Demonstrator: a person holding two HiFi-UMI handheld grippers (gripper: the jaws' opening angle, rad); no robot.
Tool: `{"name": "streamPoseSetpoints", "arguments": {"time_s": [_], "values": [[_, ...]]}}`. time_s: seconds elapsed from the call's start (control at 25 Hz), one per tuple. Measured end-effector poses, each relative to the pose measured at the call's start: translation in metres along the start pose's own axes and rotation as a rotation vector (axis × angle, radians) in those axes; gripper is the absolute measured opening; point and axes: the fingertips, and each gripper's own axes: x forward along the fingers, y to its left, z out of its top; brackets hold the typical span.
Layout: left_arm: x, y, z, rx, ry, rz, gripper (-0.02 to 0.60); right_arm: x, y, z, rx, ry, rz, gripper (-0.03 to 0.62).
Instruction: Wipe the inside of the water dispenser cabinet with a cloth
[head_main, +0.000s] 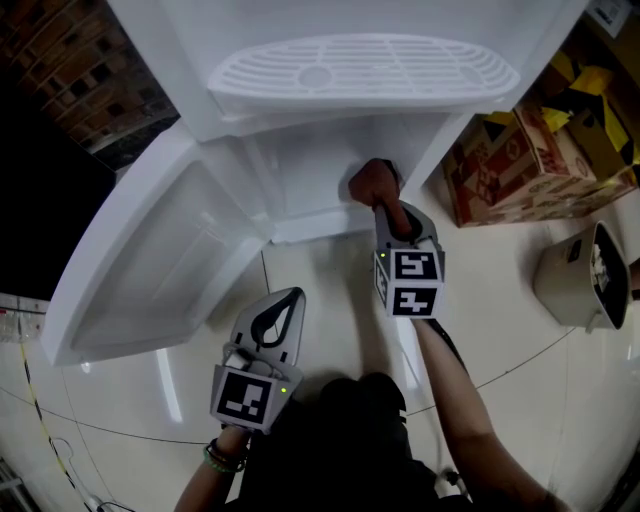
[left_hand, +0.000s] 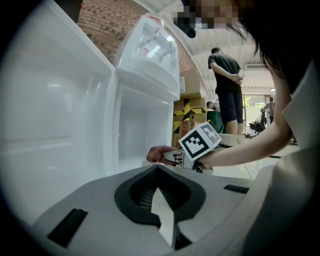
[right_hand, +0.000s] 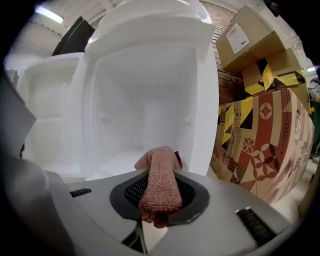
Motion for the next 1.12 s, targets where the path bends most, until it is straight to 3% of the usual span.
{"name": "streamPoseSetpoints", "arguments": {"time_s": [0.12,0.28,0.56,1.12], "values": [[0.001,-0.001,-0.001,-0.005,0.002,0.002,-0.021,-0.03,0.033,0.006,0.072,-0.048,0.11,0.072],[0.003,-0.001,-0.003,-0.016,0.003,0.013,-0.021,-0.063,0.061,-0.006,0.127,-0.055,0.172,0.072],[0.011,-0.014,-0.005,-0.019,0.001,-0.002,-0.021,-0.09,0.067,-0.028,0.209,-0.015,0.157,0.071],[0.016,-0.019,-0.01,-0.041,0.004,0.003,-0.021,-0.101,0.073,-0.04,0.165,0.012,0.157,0.071]]}}
